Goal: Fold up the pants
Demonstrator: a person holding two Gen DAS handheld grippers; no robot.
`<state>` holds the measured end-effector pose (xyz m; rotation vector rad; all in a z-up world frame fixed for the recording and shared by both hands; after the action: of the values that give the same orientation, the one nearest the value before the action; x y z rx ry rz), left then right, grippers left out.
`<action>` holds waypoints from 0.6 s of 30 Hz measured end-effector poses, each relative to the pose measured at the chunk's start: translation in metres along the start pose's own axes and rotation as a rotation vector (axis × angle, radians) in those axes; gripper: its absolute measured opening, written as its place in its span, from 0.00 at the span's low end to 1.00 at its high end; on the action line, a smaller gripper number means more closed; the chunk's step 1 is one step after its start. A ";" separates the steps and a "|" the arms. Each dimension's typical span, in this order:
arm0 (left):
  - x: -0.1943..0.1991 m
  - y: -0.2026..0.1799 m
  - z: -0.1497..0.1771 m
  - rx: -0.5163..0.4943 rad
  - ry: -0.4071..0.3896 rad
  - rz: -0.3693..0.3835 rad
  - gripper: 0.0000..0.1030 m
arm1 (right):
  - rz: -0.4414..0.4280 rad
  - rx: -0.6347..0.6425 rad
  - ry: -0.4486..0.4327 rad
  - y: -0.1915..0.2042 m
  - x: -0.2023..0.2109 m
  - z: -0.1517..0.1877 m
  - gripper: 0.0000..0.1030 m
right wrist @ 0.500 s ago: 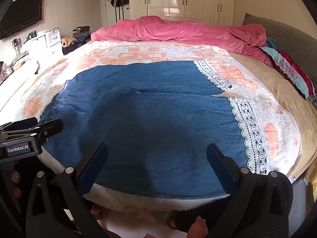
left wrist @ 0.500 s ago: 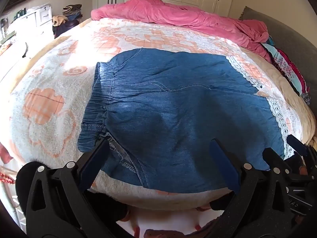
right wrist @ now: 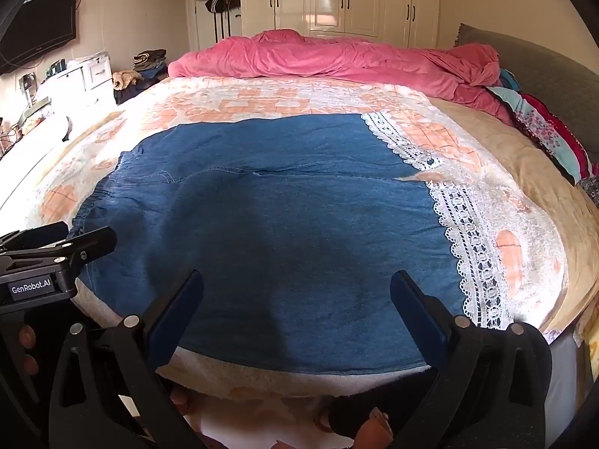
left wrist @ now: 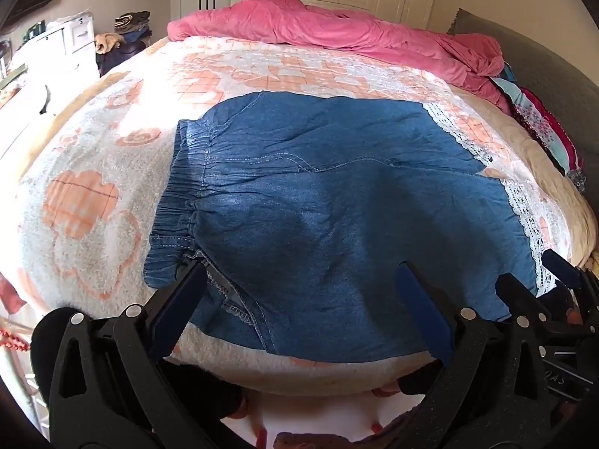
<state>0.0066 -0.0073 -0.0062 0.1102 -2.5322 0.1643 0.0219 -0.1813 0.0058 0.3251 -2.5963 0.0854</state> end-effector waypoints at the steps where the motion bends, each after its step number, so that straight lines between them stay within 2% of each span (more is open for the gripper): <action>1: 0.000 0.000 0.000 -0.001 0.001 -0.001 0.92 | 0.001 -0.001 0.001 0.000 0.000 0.000 0.96; 18: -0.001 0.000 0.001 0.000 0.001 0.004 0.92 | 0.003 -0.001 0.003 -0.001 -0.001 0.000 0.96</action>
<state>0.0068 -0.0073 -0.0072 0.1053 -2.5314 0.1653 0.0230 -0.1817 0.0050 0.3209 -2.5935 0.0852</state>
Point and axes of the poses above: each gripper's, at about its wrist camera, not at the fingertips, and x roughly against the way its jaws point, y to its left, z to its underside, the point moved 1 cm from there along -x, roughly the way its jaws point, and after that the axes turned 14 degrees about -y, right-handed, at the moved point
